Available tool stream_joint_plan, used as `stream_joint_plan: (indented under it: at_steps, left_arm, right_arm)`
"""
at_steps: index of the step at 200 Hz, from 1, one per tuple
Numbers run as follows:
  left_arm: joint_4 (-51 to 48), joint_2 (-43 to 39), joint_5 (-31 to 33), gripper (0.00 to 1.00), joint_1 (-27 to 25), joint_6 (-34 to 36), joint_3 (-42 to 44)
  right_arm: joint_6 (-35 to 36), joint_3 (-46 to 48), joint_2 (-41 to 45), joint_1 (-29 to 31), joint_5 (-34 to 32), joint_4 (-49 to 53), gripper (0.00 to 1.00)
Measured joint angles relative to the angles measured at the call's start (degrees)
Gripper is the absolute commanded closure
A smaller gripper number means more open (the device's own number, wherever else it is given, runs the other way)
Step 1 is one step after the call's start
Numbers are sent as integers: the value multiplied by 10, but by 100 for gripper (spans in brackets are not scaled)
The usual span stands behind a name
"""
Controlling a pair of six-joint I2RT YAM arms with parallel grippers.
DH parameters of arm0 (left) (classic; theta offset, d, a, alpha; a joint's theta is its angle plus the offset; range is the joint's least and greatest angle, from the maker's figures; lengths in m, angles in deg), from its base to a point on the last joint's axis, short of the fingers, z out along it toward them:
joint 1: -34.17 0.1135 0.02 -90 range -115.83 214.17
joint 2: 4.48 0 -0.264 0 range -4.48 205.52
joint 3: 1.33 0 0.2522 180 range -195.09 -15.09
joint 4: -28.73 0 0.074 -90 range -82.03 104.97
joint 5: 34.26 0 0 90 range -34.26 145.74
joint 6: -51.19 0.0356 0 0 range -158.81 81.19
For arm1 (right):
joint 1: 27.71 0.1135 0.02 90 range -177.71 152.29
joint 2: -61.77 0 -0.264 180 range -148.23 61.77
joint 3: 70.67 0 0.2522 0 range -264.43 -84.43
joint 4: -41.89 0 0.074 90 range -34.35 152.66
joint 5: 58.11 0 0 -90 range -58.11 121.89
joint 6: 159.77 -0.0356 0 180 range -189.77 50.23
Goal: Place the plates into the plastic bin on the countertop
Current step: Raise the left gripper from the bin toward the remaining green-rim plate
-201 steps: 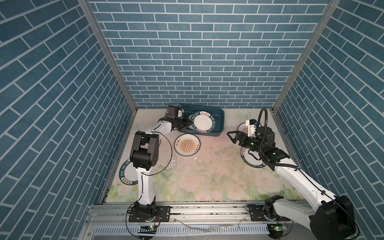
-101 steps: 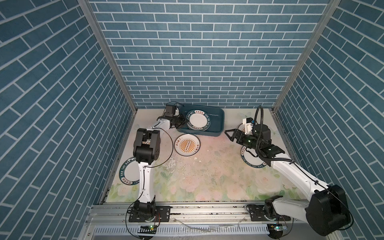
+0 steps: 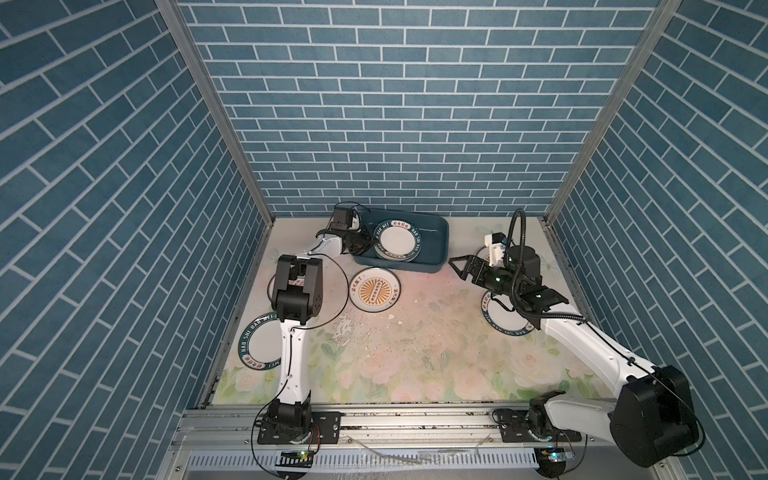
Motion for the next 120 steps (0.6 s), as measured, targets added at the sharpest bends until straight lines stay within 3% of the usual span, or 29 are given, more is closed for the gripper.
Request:
stream_joint_plan:
  at_steps: [28,50,73,120]
  left_arm:
    - [-25,2,12,64,0,14,-10]
    - [-46,5,21,55,0,28,-19]
    - [-64,7,27,39,0,37,-29]
    - [-83,5,34,23,0,64,-49]
  right_arm:
    - [0,0,0,0,-2,0,2]
    - [0,-2,-4,0,-6,3,1]
    - [0,-3,-7,0,-9,6,2]
    - [0,-3,-8,0,-26,25,2]
